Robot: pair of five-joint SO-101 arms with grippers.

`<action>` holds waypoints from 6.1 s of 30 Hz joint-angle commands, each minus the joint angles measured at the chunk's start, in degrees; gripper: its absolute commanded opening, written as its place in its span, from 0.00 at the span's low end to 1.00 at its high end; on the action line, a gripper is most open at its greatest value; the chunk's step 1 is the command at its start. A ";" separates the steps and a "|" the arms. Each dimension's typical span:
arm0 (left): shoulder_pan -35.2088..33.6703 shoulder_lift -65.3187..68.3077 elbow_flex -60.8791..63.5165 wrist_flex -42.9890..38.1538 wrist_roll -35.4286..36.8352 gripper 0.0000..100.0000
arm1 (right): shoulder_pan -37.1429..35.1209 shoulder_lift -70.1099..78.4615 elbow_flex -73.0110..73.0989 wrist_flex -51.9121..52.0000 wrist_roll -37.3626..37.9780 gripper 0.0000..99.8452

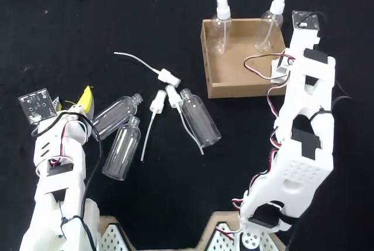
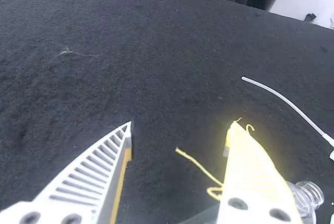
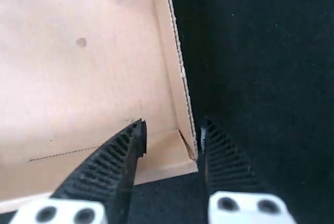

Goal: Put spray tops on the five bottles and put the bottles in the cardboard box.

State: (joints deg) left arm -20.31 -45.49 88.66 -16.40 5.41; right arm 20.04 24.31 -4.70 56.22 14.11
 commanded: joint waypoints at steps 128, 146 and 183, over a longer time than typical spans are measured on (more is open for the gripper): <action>0.40 -0.62 -0.57 -1.49 -0.62 0.28 | -43.69 -12.26 -12.44 41.05 -6.86 0.25; 0.40 -0.62 -0.57 -1.49 -0.62 0.28 | -43.52 5.32 -24.66 44.66 -5.45 0.23; 0.40 -0.62 -0.75 -1.49 -0.62 0.28 | -37.80 -14.99 19.21 31.03 3.69 0.23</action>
State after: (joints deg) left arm -20.31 -45.49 88.66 -16.40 5.41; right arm -21.71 17.98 9.19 89.19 15.69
